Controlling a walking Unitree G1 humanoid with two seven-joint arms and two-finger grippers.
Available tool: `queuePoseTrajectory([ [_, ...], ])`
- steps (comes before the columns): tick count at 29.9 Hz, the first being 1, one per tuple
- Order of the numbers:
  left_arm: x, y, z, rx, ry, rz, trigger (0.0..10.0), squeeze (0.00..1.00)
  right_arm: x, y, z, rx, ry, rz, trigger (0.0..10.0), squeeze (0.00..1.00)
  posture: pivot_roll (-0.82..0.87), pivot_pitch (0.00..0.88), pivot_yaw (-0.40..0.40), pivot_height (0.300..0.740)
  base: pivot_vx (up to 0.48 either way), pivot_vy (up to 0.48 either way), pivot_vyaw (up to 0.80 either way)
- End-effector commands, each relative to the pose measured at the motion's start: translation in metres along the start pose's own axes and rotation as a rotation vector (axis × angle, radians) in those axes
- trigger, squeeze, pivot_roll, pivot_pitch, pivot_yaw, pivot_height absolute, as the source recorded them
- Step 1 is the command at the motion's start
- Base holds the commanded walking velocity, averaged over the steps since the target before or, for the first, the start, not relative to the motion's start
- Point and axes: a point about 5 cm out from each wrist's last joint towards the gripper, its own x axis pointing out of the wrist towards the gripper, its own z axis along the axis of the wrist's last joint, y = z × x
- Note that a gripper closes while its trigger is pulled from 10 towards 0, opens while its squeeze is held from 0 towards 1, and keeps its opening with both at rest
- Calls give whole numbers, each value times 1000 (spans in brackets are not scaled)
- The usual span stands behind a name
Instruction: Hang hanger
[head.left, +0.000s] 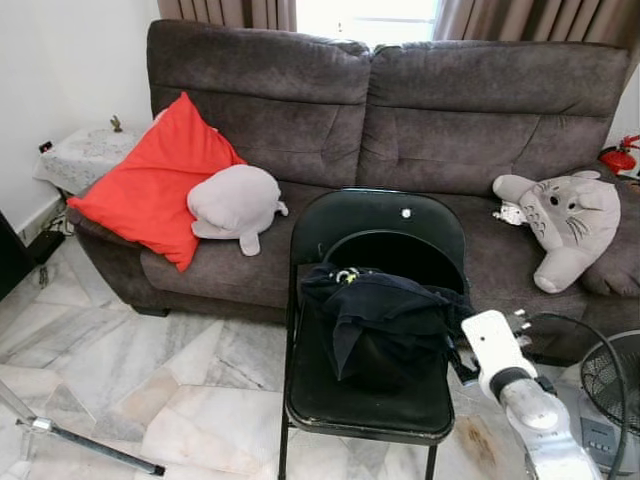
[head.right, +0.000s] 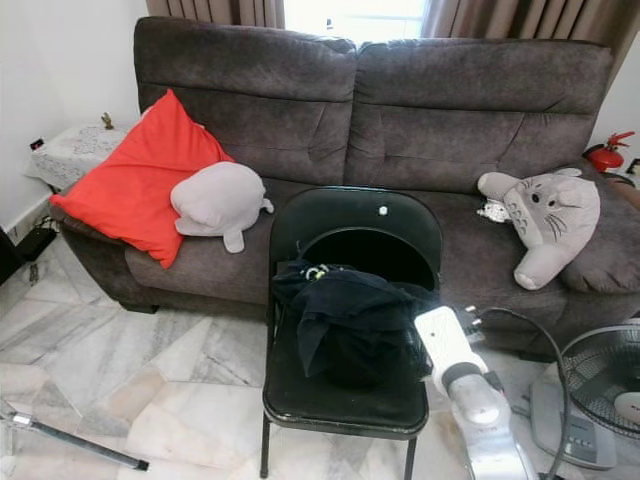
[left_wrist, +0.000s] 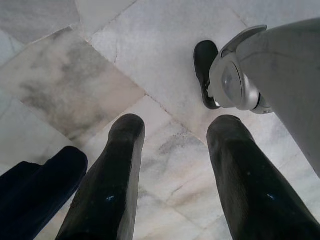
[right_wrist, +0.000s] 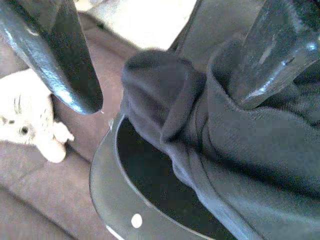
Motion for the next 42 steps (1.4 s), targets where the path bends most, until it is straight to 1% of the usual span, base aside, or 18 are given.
queuePoseTrajectory([
  [1, 0, 0, -2, -25, 5, 3, 10000, 0, 5, 2, 8, -77, -32, 21, 10000, 0, 57, 0, -11, 740, 0, 0, 0],
  [4, 0, 0, -1, -29, 4, 3, 10000, 0, 7, 5, 11, -84, -43, 44, 10000, 0, 60, 0, -13, 740, 0, 0, 0],
  [10, 0, -1, 0, -34, 1, 2, 10000, 0, 10, 6, 15, -102, -62, 56, 10000, 0, 60, 0, -14, 740, 0, 0, 0],
  [15, 0, -1, 0, -33, 1, 1, 10000, 0, 12, 12, 10, -176, -38, 105, 10000, 0, 59, 0, -15, 740, 0, 0, 0],
  [17, 0, -1, 1, -33, 0, 1, 10000, 0, 12, 15, 5, -163, -17, 102, 10000, 0, 61, 0, -15, 740, 0, 0, 0],
  [21, 0, -1, 1, -32, 0, 2, 10000, 0, 13, 17, 4, -156, -14, 102, 10000, 0, 61, 0, -13, 740, 0, 0, 0],
  [24, 0, -1, 1, -30, 0, 2, 10000, 0, 14, 21, 3, -132, -14, 102, 10000, 0, 61, 0, -13, 740, 0, 0, 0],
  [29, 0, -1, 1, -29, -2, 2, 10000, 0, 17, 24, 5, -97, -40, 86, 10000, 0, 64, 0, -11, 740, 0, 0, 0],
  [30, 0, -1, 1, -29, -2, 3, 10000, 0, 18, 24, 7, -93, -48, 84, 4039, 0, 64, 0, -11, 740, 0, 0, 0],
  [31, 0, -1, 1, -28, -2, 3, 10000, 0, 18, 25, 9, -81, -61, 82, 118, 0, 64, 0, -11, 740, 0, 0, 0],
  [32, 0, -1, 1, -28, -2, 4, 10000, 0, 19, 25, 10, -81, -67, 85, 0, 0, 64, 0, -11, 740, 0, 0, 0],
  [35, 0, -1, 1, -29, -2, 4, 10000, 0, 20, 27, 12, -89, -72, 96, 0, 0, 67, 0, -13, 740, 0, 0, 0],
  [36, 0, -1, 1, -29, -2, 4, 10000, 0, 20, 28, 12, -89, -71, 96, 4275, 0, 68, 0, -13, 740, 0, 0, 0],
  [37, 0, -1, 1, -30, -2, 4, 10000, 0, 20, 28, 13, -90, -70, 95, 10000, 0, 69, 0, -13, 740, 0, 0, 0],
  [40, 0, -1, 1, -31, -2, 4, 10000, 0, 21, 29, 13, -88, -69, 93, 10000, 0, 69, 0, -13, 740, 0, 0, 0],
  [41, 0, -1, 1, -30, -3, 4, 10000, 0, 22, 29, 12, -87, -64, 88, 7843, 0, 70, 0, -13, 740, 0, 0, 0],
  [42, 0, -1, 2, -30, -3, 3, 10000, 0, 22, 29, 12, -87, -61, 86, 7843, 0, 70, 0, -13, 740, 0, 0, 0],
])
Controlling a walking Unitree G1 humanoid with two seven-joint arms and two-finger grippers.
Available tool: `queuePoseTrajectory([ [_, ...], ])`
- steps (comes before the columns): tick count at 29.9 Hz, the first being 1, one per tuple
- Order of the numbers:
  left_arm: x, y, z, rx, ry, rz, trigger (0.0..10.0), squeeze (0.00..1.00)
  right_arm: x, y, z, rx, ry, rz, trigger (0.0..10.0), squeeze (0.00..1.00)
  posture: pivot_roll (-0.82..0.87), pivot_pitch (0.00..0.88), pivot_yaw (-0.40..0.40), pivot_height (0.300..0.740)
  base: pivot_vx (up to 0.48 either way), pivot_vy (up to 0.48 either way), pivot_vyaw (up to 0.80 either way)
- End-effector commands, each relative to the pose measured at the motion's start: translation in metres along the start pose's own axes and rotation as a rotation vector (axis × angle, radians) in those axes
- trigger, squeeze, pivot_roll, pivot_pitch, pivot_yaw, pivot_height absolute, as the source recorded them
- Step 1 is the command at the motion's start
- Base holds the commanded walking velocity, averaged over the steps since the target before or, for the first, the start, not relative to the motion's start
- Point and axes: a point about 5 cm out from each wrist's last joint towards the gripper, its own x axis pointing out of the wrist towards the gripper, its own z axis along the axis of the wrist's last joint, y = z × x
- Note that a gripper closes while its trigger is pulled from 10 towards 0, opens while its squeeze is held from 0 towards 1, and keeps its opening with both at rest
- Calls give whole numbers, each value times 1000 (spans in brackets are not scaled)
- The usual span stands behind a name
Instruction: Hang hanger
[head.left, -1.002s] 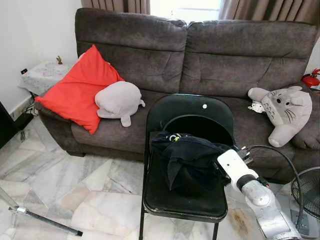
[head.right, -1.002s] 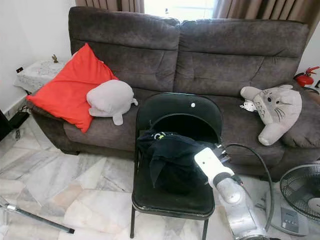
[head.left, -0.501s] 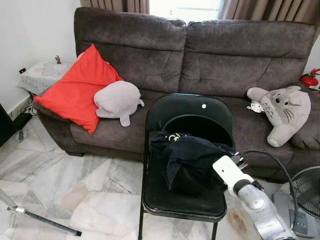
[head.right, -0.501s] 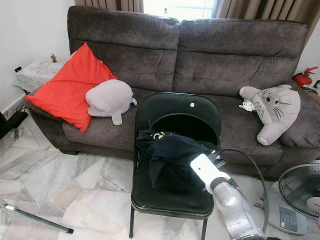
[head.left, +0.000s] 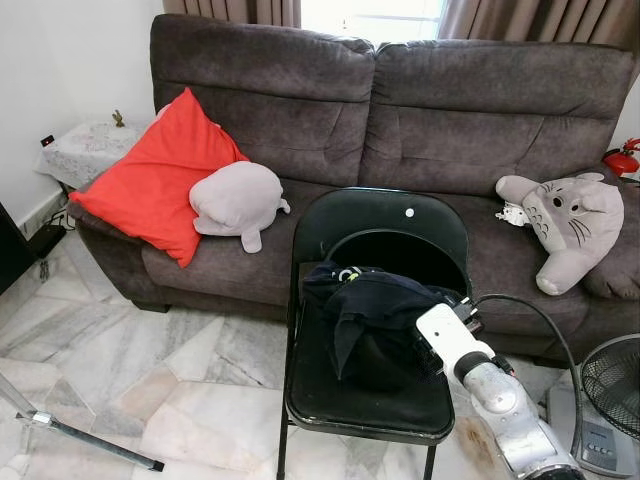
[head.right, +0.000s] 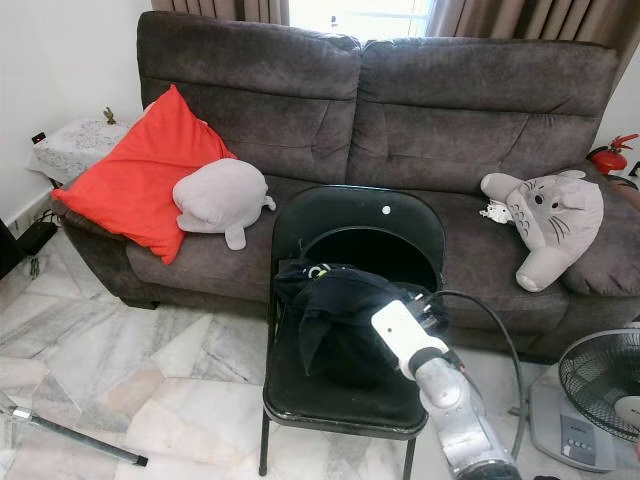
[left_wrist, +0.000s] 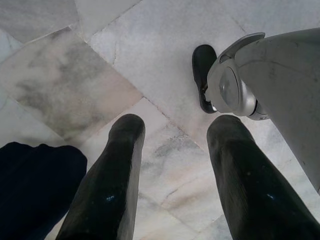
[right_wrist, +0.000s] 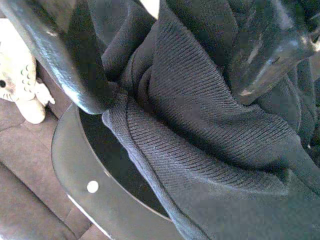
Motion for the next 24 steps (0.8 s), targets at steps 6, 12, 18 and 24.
queuePoseTrajectory([
  [6, 0, -1, -2, -11, 7, -1, 10000, 0, 4, 0, -2, 3, 23, -16, 10000, 0, 70, 0, -13, 740, 0, 0, 0],
  [12, 0, -1, -2, -11, 7, -1, 10000, 0, 4, -1, -7, 100, 69, -71, 10000, 0, 72, 0, -13, 740, 0, 0, 0],
  [18, 0, -1, -2, -11, 7, -2, 10000, 0, 3, -6, -5, 250, 57, -151, 10000, 0, 72, 0, -13, 740, 0, 0, 0],
  [24, 0, -1, -1, -8, 7, -4, 10000, 0, 2, -2, -5, 307, 63, -176, 10000, 0, 70, 0, -13, 740, 0, 0, 0],
])
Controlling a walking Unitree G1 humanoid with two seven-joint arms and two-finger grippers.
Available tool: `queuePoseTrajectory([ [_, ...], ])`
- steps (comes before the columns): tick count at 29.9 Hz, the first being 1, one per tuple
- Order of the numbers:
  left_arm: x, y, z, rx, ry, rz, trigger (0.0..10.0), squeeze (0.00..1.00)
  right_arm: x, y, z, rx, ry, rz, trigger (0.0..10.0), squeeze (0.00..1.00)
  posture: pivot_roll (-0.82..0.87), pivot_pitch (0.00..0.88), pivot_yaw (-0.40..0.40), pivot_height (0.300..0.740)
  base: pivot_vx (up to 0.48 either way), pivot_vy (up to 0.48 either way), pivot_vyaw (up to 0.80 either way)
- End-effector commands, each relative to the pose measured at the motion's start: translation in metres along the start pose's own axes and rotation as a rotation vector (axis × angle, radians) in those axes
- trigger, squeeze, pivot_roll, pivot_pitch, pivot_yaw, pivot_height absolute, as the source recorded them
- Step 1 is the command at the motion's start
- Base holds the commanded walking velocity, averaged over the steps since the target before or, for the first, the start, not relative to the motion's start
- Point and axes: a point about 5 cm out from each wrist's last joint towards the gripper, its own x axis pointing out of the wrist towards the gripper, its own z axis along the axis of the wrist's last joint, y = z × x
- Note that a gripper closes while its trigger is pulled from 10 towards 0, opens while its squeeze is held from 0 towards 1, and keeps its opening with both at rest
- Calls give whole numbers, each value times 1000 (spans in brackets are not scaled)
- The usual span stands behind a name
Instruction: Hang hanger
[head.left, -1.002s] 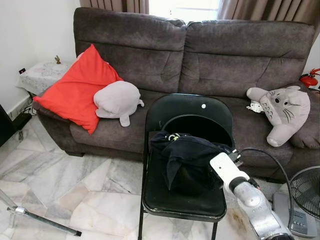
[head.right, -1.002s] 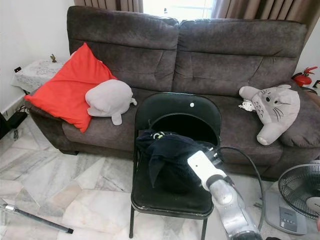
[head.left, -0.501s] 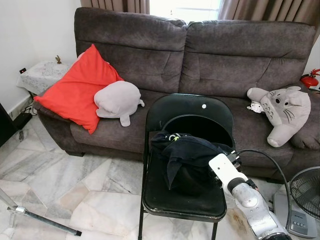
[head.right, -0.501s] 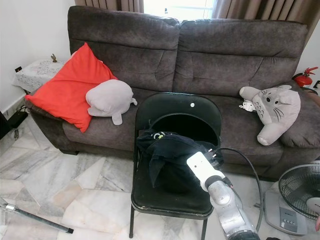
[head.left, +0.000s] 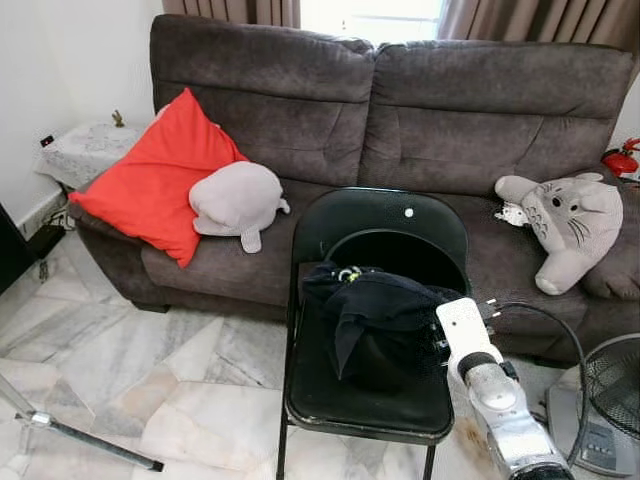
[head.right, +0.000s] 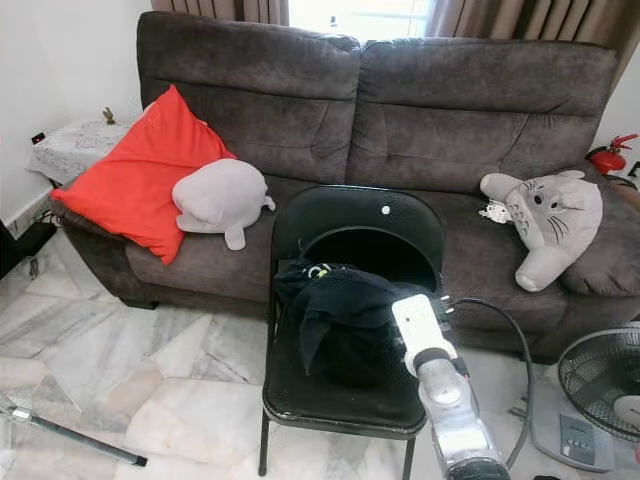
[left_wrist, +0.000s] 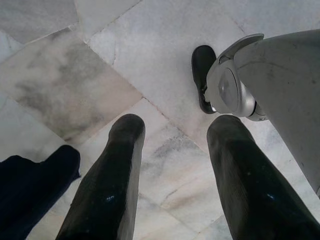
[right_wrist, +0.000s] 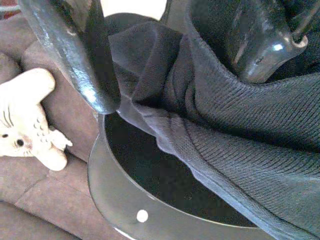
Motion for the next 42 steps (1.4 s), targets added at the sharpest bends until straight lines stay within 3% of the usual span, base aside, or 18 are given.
queuePoseTrajectory([
  [1, 0, -1, -2, -6, 8, -3, 10000, 0, -1, 2, -1, 48, 15, -5, 10000, 0, 71, 0, -13, 740, 0, 0, 0],
  [12, 0, -1, -1, -6, 7, -3, 10000, 0, -1, 22, -1, 16, 23, 132, 10000, 0, 72, 0, -15, 740, 0, 0, 0],
  [13, 0, -1, -1, -6, 7, -3, 10000, 0, -1, 22, 0, 19, 22, 132, 0, 0, 72, 0, -15, 740, 0, 0, 0],
  [17, 0, -1, -1, -8, 7, -3, 10000, 0, 0, 21, 1, 22, 20, 123, 275, 0, 72, 0, -15, 740, 0, 0, 0],
  [18, 0, -2, -1, -8, 7, -3, 10000, 0, 0, 20, 1, 21, 24, 120, 10000, 0, 76, 0, -19, 740, 0, 0, 0],
  [30, 0, -2, -1, -7, 7, -2, 10000, 0, 5, 12, 6, -11, 10, 92, 10000, 0, 73, 0, -17, 740, 0, 0, 0],
  [39, 0, -2, -1, -6, 4, -3, 10000, 0, 17, 16, 16, -48, 10, 182, 10000, 0, 78, 0, -18, 740, 0, 0, 0],
  [40, 0, -2, -1, -9, 4, -2, 10000, 0, 18, 17, 18, -44, 6, 193, 3725, 0, 81, 0, -18, 740, 0, 0, 0],
  [41, 0, -2, -1, -9, 4, -2, 10000, 0, 18, 18, 18, -44, 5, 194, 3725, 0, 81, 0, -18, 740, 0, 0, 0],
  [42, 0, -2, -1, -9, 4, -2, 10000, 0, 18, 18, 18, -42, 7, 193, 0, 0, 81, 0, -18, 740, 0, 0, 0],
])
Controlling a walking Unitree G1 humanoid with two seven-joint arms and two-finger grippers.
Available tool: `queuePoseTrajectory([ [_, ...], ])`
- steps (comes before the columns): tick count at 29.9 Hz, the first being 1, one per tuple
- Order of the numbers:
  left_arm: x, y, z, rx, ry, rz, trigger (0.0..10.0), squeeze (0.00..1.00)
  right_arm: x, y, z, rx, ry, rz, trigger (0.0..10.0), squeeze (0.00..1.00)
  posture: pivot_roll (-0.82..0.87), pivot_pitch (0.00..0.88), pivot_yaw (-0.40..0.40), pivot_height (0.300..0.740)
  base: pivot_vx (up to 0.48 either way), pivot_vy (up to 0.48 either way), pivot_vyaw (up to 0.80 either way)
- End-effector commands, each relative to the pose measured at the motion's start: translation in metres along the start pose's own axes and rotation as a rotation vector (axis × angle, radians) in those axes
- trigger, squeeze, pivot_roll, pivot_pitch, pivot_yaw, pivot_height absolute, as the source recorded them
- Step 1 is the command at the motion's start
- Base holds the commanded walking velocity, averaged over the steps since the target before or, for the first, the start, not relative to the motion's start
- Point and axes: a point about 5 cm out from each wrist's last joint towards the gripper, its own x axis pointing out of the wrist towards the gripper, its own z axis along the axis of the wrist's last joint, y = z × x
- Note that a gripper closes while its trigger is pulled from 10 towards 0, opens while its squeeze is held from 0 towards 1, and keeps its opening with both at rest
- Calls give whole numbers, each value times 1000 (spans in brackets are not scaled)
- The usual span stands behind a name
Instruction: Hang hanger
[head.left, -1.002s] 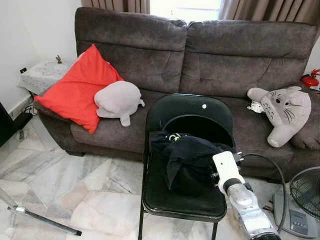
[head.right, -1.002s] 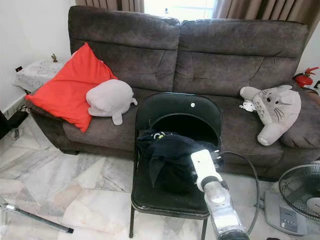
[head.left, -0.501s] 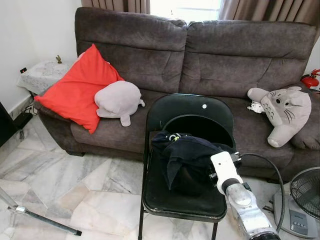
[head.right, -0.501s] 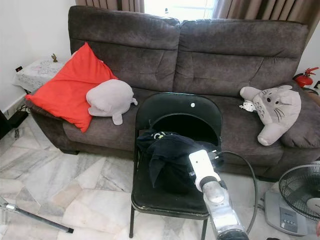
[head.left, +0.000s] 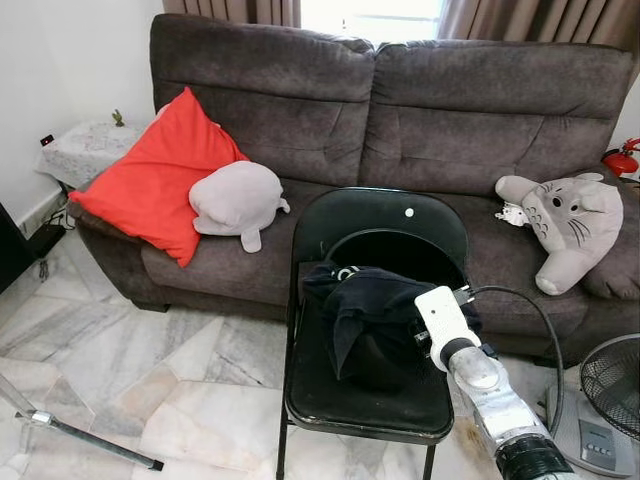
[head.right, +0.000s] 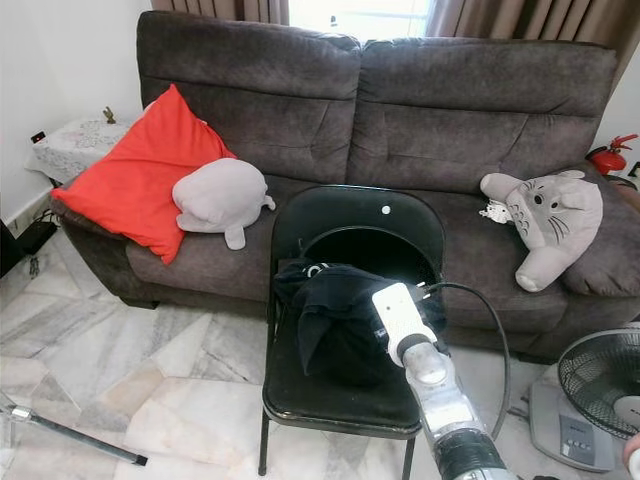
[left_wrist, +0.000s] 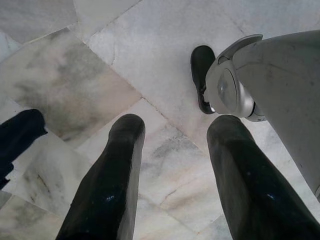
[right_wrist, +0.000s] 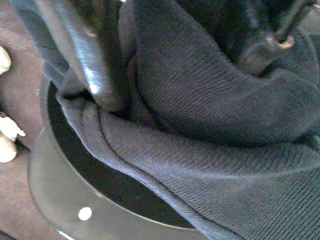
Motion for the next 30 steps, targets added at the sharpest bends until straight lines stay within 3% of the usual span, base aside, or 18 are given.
queuePoseTrajectory([
  [1, 0, -1, -2, -9, 7, -2, 10000, 0, 2, 0, 5, -2, -12, 8, 0, 0, 81, 0, -18, 740, 0, 0, 0],
  [2, 0, -1, -2, -9, 8, -2, 10000, 0, 3, 1, 4, -1, 3, 9, 2980, 0, 79, 0, -16, 740, 0, 0, 0],
  [3, 0, -1, -2, -9, 8, -2, 10000, 0, 3, 1, 4, -1, 3, 9, 2980, 0, 79, 0, -16, 740, 0, 0, 0],
  [4, 0, -1, -2, -9, 8, -2, 10000, 0, 4, 1, 3, -3, 8, 10, 8196, 0, 79, 0, -16, 740, 0, 0, 0],
  [5, 0, -1, -2, -7, 8, -2, 10000, 0, 4, 2, 2, 0, 6, 11, 10000, 0, 78, 0, -14, 740, 0, 0, 0],
  [13, 0, -1, -2, -2, 7, -1, 10000, 0, 5, 4, 19, -13, -106, 17, 10000, 0, 73, 0, -11, 740, 0, 0, 0],
  [22, 0, -1, -2, -2, 8, -2, 10000, 0, 8, 12, 16, -181, -68, 53, 10000, 0, 76, 0, -13, 740, 0, 0, 0],
  [28, 0, -1, -2, -2, 8, -4, 10000, 0, 8, 10, 12, -183, -40, 40, 10000, 0, 76, 0, -13, 740, 0, 0, 0],
  [29, 0, -1, -2, -2, 8, -4, 10000, 0, 8, 10, 12, -181, -45, 38, 0, 0, 76, 0, -14, 740, 0, 0, 0],
  [30, 0, -1, -2, -2, 8, -4, 10000, 0, 8, 10, 12, -181, -45, 38, 0, 0, 76, 0, -14, 740, 0, 0, 0],
])
